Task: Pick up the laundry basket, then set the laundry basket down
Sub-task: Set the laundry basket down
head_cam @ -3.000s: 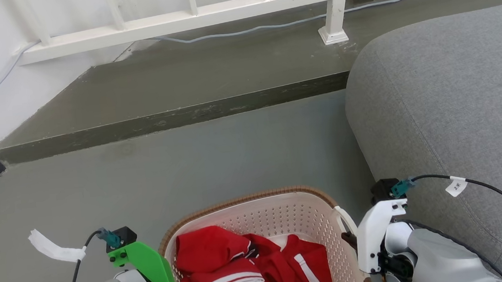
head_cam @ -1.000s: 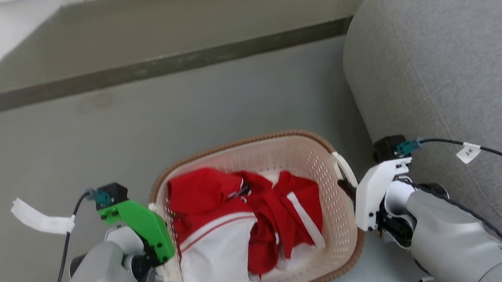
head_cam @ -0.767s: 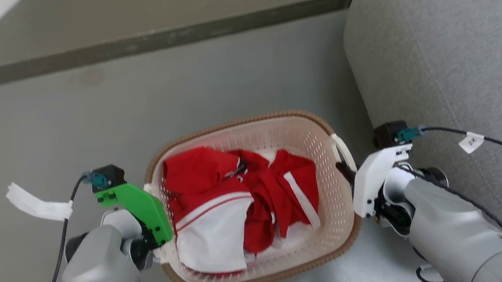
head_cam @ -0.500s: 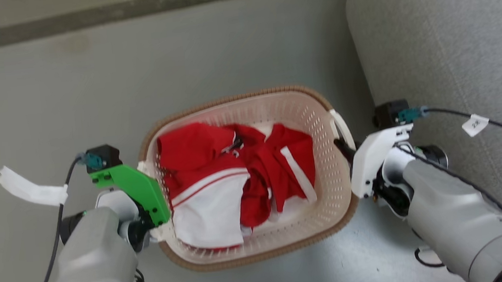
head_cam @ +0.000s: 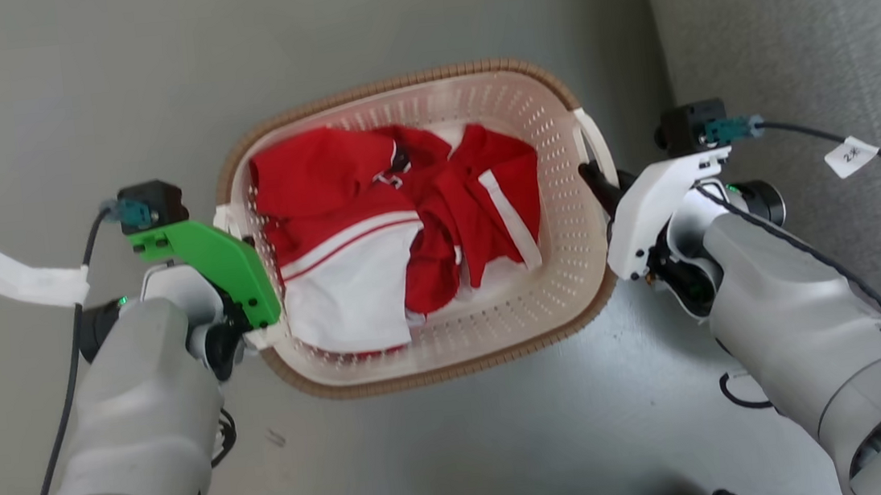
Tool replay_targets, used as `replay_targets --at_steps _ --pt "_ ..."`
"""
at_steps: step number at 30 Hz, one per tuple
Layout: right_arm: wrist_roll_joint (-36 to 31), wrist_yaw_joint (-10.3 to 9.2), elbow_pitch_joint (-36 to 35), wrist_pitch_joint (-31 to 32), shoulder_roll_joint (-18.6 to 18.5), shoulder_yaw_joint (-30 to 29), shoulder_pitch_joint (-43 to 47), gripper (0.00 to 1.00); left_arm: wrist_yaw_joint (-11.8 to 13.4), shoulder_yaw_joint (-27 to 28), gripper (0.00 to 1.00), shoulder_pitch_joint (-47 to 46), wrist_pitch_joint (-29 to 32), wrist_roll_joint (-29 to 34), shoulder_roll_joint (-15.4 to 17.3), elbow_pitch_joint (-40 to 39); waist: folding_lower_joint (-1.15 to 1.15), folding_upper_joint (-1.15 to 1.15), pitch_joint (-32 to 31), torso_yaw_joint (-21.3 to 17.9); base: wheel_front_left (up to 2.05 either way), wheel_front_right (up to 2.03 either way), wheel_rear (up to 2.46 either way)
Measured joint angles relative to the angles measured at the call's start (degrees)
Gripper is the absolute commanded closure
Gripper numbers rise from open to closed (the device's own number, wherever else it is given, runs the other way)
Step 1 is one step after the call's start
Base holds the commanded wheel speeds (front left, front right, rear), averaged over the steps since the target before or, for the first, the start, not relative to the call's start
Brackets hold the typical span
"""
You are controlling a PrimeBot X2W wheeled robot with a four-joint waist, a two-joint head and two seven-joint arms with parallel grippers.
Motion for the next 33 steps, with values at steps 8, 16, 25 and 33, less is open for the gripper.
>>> replay_targets --at_steps 8,16,25,33 --pt "-0.2 0.0 0.4 -1.3 -0.2 -0.3 -2.8 1.0 0.1 -0.1 1.0 -2.9 -0.8 0.3 0.0 -0.1 0.0 0.0 6.0 0.2 0.0 0.0 0.0" --pt "-0.2 0.0 0.7 -2.6 -0.6 -0.6 -5.8 1.0 0.5 -0.2 1.0 -5.8 -2.3 0.5 0.0 -0.3 0.0 0.0 11.2 0.5 0.0 0.0 0.0" --pt "-0.4 0.01 1.3 -4.3 -0.8 -0.8 -7.9 1.0 1.0 -0.2 1.0 -8.3 -4.0 1.0 -0.2 -0.3 0.01 0.0 15.8 1.0 0.0 0.0 0.0" --pt "-0.8 0.01 1.9 -4.8 -0.8 -0.6 -9.2 1.0 1.0 -0.5 1.0 -9.7 -4.7 1.7 -0.3 0.4 0.0 0.0 18.0 1.4 0.0 0.0 0.0"
